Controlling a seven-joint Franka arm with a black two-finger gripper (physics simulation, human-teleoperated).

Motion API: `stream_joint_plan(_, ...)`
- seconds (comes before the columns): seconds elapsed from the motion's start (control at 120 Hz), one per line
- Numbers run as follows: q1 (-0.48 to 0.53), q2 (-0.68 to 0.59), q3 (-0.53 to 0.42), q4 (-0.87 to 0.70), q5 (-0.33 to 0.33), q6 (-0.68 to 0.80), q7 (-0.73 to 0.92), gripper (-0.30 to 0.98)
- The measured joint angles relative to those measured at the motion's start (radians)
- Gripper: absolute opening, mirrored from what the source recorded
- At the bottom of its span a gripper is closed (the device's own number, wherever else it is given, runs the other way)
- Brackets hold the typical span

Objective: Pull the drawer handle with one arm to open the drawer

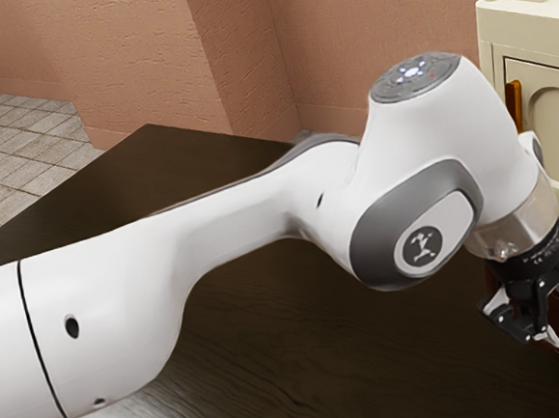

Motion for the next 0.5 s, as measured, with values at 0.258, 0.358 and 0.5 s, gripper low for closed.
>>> stream_joint_plan(0.258, -0.003, -0.009, 0.000, -0.023, 0.001, 0.008, -0.005, 0.25)
stream_joint_plan(0.358, -0.004, -0.022, 0.001, -0.035, 0.003, 0.009, -0.006, 0.23)
stream_joint_plan(0.5, -0.006, -0.045, 0.001, -0.059, 0.006, 0.012, -0.008, 0.22)
